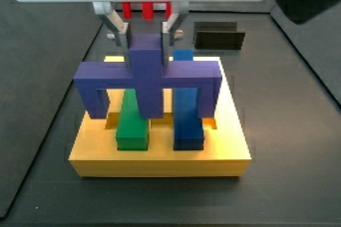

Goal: Pick up the purple object. Move up. Move to above the board. Insert the purple object.
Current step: Insert the purple object.

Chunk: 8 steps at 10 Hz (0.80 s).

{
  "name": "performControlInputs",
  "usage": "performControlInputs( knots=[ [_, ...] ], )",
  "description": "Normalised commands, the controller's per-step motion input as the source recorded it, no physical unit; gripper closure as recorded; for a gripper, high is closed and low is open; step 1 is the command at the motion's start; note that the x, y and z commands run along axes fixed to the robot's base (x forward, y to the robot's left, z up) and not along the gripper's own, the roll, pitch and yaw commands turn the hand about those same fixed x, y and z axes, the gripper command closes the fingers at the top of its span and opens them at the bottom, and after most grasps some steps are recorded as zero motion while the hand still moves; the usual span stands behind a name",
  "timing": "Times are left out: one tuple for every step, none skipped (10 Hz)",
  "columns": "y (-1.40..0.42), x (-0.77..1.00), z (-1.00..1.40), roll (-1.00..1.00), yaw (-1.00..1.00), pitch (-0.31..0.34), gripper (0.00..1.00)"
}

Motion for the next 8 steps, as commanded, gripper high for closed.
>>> performControlInputs(
  knots=[
    [0.00,0.16,-0.02,0.09,0.00,0.023,1.00],
    [0.00,0.00,-0.07,0.12,0.03,0.000,1.00],
    [0.00,0.00,-0.19,0.10,0.09,-0.029,1.00],
    [0.00,0.04,-0.16,0.07,0.11,-0.023,1.00],
    [0.00,0.23,-0.02,0.00,0.13,0.000,1.00],
    [0.00,0.23,0.00,0.00,0.12,0.000,1.00],
    [0.00,0.09,-0.01,0.00,0.11,-0.007,1.00],
    [0.11,-0.16,-0.12,0.00,0.04,-0.053,1.00]
  ],
)
